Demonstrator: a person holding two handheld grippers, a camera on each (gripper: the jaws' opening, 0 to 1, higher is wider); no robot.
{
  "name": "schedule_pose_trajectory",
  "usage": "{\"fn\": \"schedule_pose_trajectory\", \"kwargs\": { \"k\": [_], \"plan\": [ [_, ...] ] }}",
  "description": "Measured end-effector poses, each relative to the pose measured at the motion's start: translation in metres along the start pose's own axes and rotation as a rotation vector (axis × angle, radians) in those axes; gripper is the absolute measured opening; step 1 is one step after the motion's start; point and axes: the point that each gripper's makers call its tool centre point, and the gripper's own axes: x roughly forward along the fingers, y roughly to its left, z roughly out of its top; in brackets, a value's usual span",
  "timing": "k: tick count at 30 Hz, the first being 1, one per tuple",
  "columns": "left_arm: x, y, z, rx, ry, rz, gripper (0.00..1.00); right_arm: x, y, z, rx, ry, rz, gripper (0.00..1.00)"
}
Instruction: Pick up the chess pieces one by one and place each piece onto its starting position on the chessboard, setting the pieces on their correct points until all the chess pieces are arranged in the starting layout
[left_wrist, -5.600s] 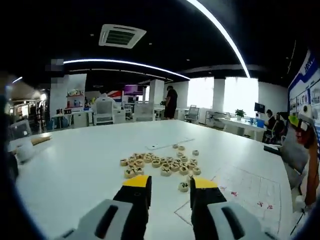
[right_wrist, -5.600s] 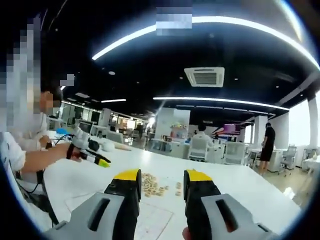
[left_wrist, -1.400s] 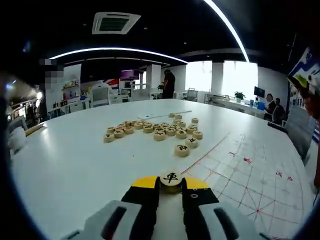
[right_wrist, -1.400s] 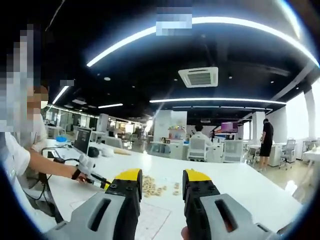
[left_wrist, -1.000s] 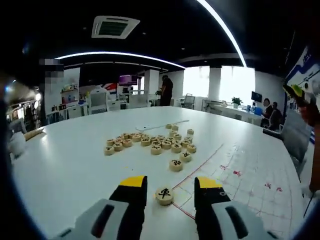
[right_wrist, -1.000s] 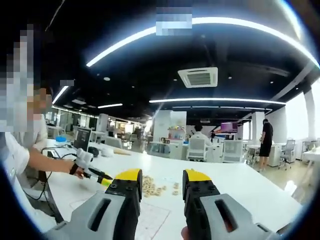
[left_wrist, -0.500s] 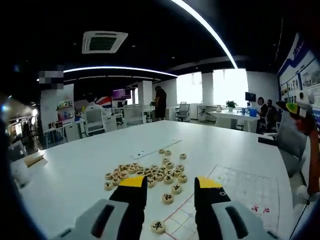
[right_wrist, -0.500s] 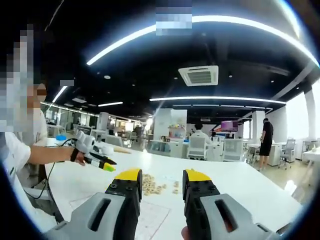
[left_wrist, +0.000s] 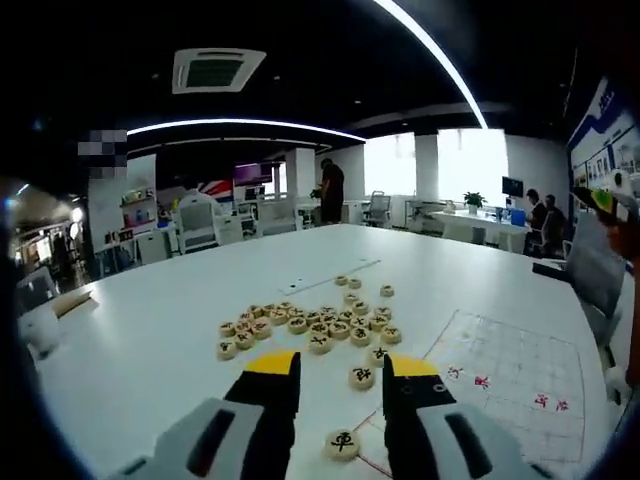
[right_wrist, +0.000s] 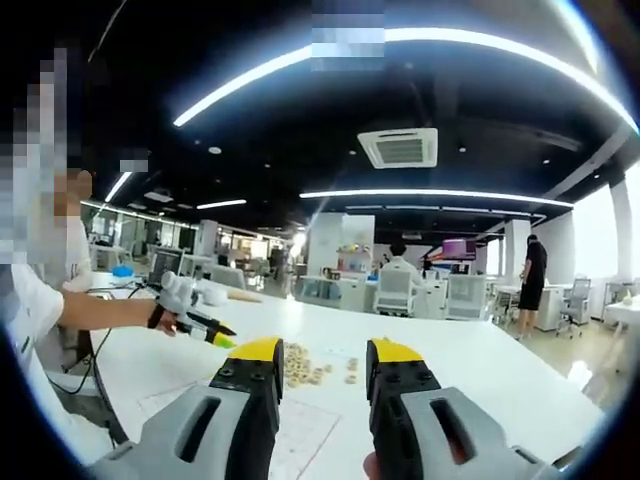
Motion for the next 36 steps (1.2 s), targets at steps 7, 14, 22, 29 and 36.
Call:
{"fn": "schedule_pose_trajectory", "kwargs": {
  "k": [7,14,22,29,36],
  "plan": [
    [0.025,0.017,-0.010,0.019,0.032,0.027,0.33,0.005,0.004,-0.005,-0.005,0.018,0.015,0.34],
    [0.052,0.051,-0.025,-0.004,0.073,0.103,0.31,0.005,0.001,-0.007,-0.004,0.025,0.012,0.34],
    [0.067,0.078,-0.033,0.023,0.085,0.158,0.33,0.001,0.004,-0.006,-0.007,0.019,0.006,0.34],
    [0.079,0.109,-0.034,-0.038,0.084,0.224,0.33,0.002,0.004,-0.008,-0.005,0.020,0.002,0.34],
    [0.097,0.118,-0.042,-0.130,0.063,0.233,0.35,0.000,0.003,-0.007,0.004,0.014,0.003,0.34]
  ]
}}
